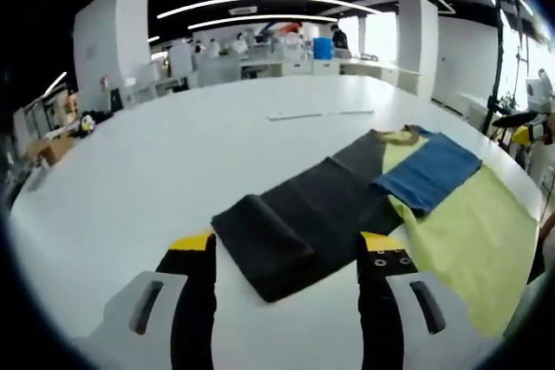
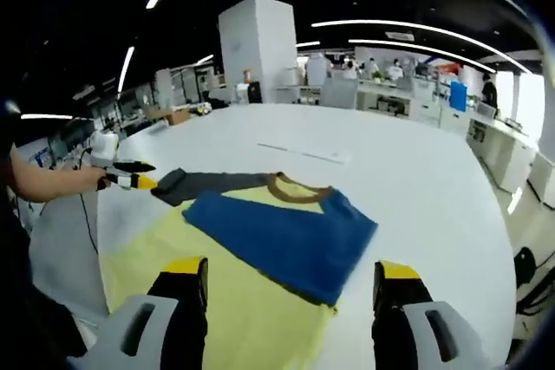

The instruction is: Fold the garment on the visible template until the final outline fits inside the template.

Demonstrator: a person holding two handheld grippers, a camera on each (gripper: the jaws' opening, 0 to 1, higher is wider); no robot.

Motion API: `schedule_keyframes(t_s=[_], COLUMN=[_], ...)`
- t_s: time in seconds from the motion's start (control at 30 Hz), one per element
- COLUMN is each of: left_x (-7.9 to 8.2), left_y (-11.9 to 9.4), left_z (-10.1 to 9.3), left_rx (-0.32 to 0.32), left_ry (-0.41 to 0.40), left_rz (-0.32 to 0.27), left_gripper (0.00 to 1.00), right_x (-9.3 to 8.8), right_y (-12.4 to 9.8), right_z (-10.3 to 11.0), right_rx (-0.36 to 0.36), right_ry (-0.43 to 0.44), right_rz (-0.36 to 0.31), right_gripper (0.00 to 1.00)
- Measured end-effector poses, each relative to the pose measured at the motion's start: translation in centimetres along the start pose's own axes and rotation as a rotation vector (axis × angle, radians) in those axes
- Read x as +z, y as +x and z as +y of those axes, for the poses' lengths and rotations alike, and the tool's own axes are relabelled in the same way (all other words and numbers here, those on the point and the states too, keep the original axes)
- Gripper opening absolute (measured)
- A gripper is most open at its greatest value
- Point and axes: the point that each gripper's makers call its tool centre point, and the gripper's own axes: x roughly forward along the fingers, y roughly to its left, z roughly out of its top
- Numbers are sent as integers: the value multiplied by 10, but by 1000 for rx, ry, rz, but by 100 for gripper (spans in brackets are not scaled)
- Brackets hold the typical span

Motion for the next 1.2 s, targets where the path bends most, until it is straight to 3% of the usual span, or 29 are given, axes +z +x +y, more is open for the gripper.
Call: schedule_keyframes(t_s=[0.13, 0.4, 0.73, 1.2], left_x=[-5, -17, -32, -36], left_y=[1, 2, 6, 8], left_z=[5, 17, 20, 17], left_rx=[9, 40, 52, 45], left_ry=[-15, -76, -144, -147], left_rz=[18, 54, 102, 113], left_gripper=[58, 51, 39, 20], right_x=[3, 5, -1, -13], right_y=[-3, -11, -13, -14], right_z=[8, 29, 52, 50], right_rx=[28, 66, 138, 106], right_ry=[17, -5, -49, -41], right_rz=[-2, -20, -7, 29], right_gripper=[84, 99, 99, 95])
